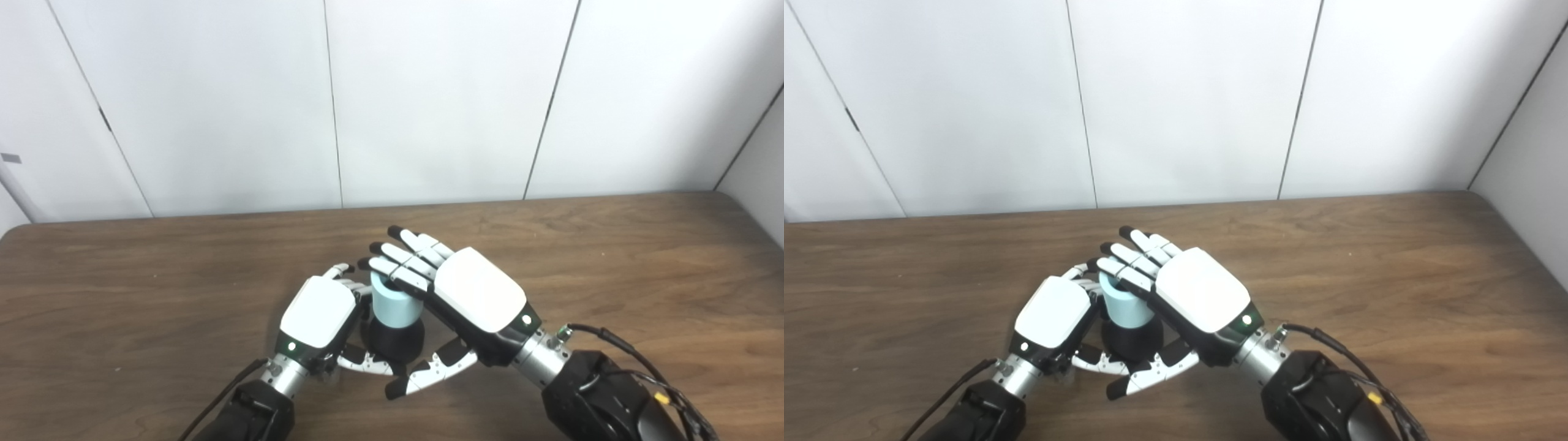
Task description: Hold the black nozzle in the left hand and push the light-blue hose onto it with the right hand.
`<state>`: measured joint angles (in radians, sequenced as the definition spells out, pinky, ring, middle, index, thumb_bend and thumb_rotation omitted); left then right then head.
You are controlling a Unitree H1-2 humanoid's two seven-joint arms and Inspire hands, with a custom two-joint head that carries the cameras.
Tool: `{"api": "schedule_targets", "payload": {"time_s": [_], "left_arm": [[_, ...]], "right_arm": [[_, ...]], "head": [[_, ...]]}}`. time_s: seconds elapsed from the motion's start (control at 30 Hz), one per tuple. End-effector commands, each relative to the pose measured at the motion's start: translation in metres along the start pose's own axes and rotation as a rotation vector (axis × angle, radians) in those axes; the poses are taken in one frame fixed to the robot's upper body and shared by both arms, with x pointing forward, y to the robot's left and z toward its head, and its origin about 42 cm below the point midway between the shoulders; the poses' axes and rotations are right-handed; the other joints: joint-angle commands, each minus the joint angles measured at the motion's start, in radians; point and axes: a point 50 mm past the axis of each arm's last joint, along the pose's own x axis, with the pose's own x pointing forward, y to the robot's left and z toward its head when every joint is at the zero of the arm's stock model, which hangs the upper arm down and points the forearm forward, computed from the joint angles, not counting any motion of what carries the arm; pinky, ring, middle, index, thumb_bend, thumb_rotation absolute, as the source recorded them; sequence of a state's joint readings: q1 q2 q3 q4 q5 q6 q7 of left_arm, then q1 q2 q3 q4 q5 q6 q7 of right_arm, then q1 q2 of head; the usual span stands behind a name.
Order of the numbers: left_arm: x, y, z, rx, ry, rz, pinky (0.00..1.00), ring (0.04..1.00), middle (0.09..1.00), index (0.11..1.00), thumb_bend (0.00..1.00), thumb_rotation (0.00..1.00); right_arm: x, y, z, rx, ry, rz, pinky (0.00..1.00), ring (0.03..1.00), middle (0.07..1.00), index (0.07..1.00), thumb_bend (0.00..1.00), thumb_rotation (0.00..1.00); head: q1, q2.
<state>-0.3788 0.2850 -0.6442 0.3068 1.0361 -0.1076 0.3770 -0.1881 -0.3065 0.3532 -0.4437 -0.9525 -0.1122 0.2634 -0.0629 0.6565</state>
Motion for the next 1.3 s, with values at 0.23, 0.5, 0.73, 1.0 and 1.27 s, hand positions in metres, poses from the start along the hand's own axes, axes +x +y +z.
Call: {"api": "schedule_targets", "payload": {"time_s": [0.23, 0.5, 0.73, 1.0, 1.27], "left_arm": [[-0.055, -0.058, 0.020, -0.030, 0.033, -0.212, 0.81, 0.462, 0.411, 0.484, 0.50, 0.00], [-0.055, -0.057, 0.021, -0.028, 0.029, -0.209, 0.80, 0.461, 0.394, 0.493, 0.50, 0.00], [-0.056, -0.058, 0.021, -0.038, 0.025, -0.202, 0.81, 0.469, 0.406, 0.484, 0.50, 0.00], [-0.054, -0.055, 0.022, -0.040, 0.028, -0.204, 0.82, 0.464, 0.383, 0.501, 0.50, 0.00], [-0.054, -0.054, 0.022, -0.037, 0.025, -0.208, 0.81, 0.467, 0.383, 0.502, 0.50, 0.00]], "right_arm": [[-0.034, 0.053, -0.003, 0.034, 0.041, 0.272, 0.92, 0.955, 0.896, 0.848, 0.93, 0.81], [-0.037, 0.057, -0.003, 0.045, 0.054, 0.294, 0.93, 0.960, 0.903, 0.861, 0.93, 0.82], [-0.036, 0.055, -0.006, 0.021, 0.068, 0.316, 0.94, 0.971, 0.916, 0.877, 0.94, 0.85], [-0.029, 0.055, -0.007, 0.004, 0.083, 0.337, 0.96, 0.985, 0.929, 0.890, 0.94, 0.85], [-0.026, 0.058, -0.008, 0.001, 0.083, 0.369, 0.98, 1.000, 0.945, 0.901, 0.94, 0.87]], "head": [[-0.002, 0.003], [-0.003, 0.000], [-0.001, 0.004], [0.001, 0.003], [0.000, 0.001]]}}
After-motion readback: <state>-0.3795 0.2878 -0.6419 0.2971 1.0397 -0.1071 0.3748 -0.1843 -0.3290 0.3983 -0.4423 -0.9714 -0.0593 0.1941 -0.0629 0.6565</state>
